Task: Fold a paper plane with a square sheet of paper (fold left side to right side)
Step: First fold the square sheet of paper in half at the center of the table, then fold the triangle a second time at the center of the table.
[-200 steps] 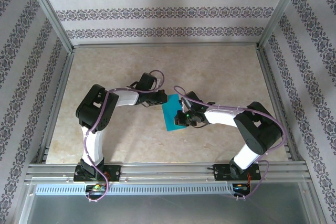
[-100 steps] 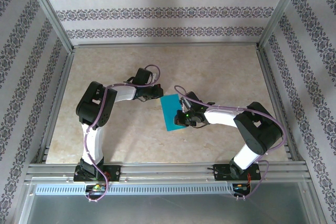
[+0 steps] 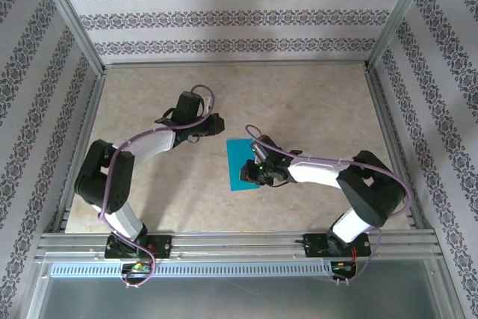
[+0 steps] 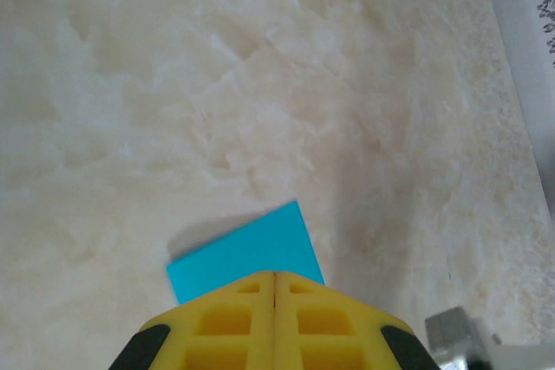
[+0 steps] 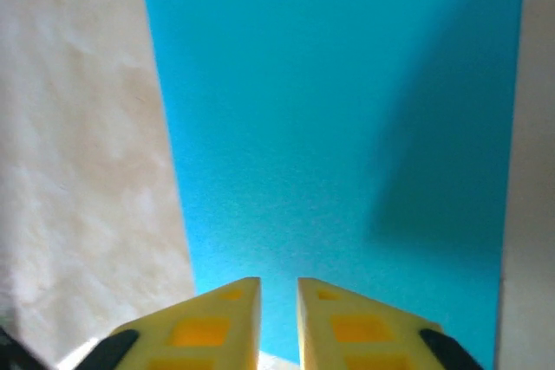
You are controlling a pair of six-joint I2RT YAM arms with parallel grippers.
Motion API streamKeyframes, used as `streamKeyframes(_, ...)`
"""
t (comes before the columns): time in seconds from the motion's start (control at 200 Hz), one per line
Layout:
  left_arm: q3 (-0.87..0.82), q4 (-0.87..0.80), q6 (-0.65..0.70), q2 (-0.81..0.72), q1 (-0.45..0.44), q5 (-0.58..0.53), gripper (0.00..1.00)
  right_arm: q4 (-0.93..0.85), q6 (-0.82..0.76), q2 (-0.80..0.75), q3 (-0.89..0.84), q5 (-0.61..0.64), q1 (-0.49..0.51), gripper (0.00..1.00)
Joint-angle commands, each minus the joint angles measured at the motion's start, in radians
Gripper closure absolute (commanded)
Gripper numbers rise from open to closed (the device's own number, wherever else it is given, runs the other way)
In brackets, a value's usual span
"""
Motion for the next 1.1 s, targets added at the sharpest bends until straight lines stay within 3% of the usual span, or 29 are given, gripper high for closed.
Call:
streamKeyframes(0.0, -0.069, -0.074, -0.047, -0.027, -0.058, 0.002, 0.96, -0.025, -0.024, -0.074, 0.048, 0.032, 0.004, 0.70)
streamKeyframes(0.18, -0.091, -0.092, -0.117, -0.010, -0.134, 0.007, 0.97, -0.105, -0.150, -0.182, 0.024, 0.083, -0.085, 0.54)
streamKeyframes(0.375, -0.106, -0.070, -0.148, 0.031, -0.160, -0.007, 0.97, -0.088, -0.200, -0.237, -0.049, 0.015, -0.230, 0.42)
streamKeyframes(0.59, -0.103, -0.101, -0.151, 0.060, -0.178, -0.046, 0.97, -0.059, -0.219, -0.208, -0.067, -0.087, -0.288, 0.25)
streamKeyframes(1.094, -0.068, -0.159, -0.119, 0.144, -0.178, -0.086, 0.97, -0.055, -0.232, -0.165, -0.069, -0.137, -0.288, 0.26)
